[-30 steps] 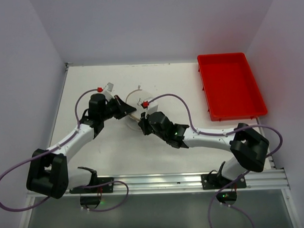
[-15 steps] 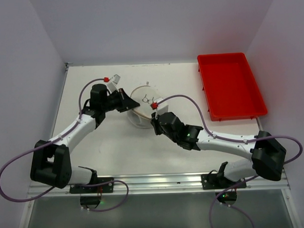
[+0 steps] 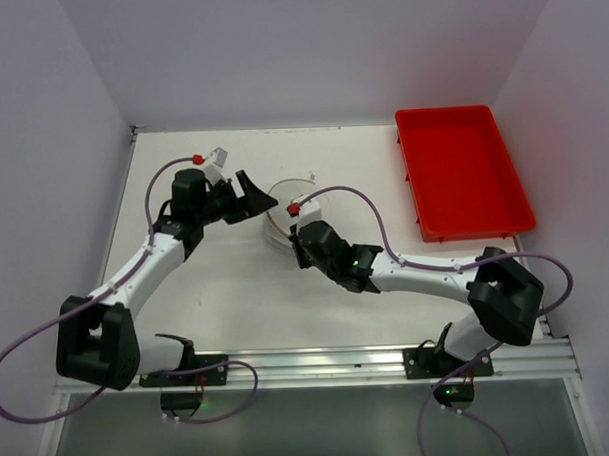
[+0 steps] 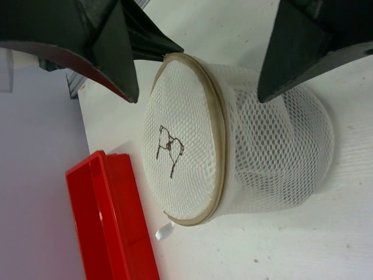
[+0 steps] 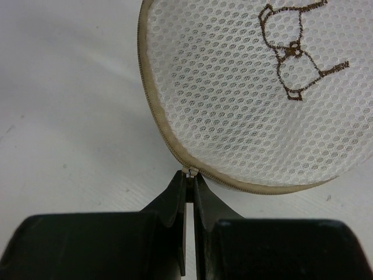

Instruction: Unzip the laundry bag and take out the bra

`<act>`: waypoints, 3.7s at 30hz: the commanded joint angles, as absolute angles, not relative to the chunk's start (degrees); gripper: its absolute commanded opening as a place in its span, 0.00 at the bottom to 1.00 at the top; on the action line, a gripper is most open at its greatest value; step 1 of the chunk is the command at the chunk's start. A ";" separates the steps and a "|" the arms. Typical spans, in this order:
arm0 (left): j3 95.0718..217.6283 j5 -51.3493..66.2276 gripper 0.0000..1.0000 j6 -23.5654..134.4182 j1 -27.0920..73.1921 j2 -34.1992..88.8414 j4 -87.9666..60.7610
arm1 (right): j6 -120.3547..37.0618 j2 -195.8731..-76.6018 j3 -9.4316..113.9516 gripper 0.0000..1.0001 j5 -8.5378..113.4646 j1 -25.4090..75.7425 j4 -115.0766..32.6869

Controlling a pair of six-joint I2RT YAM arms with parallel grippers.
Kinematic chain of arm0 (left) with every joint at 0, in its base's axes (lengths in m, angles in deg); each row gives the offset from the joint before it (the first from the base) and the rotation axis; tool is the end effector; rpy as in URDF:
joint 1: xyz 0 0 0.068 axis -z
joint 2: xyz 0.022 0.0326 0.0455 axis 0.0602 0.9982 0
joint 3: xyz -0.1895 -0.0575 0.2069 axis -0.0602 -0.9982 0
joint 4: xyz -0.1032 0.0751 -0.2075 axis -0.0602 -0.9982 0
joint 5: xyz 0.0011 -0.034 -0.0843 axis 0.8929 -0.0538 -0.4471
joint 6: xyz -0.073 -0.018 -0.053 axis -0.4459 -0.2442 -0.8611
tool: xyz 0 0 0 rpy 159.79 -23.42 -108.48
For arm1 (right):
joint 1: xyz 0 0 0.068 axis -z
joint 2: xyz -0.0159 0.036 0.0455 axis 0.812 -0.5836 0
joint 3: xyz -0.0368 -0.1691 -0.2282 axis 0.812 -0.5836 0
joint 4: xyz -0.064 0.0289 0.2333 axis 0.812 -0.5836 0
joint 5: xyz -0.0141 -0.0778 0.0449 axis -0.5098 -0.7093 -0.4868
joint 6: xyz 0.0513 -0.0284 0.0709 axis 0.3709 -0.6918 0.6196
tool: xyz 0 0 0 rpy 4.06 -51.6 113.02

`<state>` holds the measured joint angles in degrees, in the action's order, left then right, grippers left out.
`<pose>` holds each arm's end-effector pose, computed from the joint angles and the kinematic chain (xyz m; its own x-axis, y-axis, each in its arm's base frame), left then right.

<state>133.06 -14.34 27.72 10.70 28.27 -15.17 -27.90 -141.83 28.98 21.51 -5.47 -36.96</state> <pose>0.2926 -0.1165 0.2668 -0.7480 -0.3767 -0.5463 0.2206 0.6353 -0.7401 0.2060 0.2885 0.2368 -0.4590 -0.1471 -0.8762 -0.4922 0.8631 0.1129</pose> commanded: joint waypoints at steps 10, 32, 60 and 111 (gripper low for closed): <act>121.98 -6.44 0.89 16.65 10.53 18.27 -12.38 | -23.85 -145.77 35.86 0.00 22.67 -5.65 -31.55; 121.01 -11.28 0.34 11.98 13.07 25.74 0.55 | -24.11 -146.74 37.89 0.00 26.89 -6.35 -32.33; 136.92 -19.99 0.00 27.20 5.60 34.44 -9.12 | -36.07 -133.47 28.74 0.00 29.43 -0.37 -44.99; 123.82 -18.22 0.00 21.64 9.03 24.16 -0.58 | -29.30 -139.72 33.59 0.00 34.81 -1.78 -37.69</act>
<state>120.39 -18.36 17.29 10.79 23.57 -0.09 -27.05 -144.26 35.28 36.92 -1.58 -34.97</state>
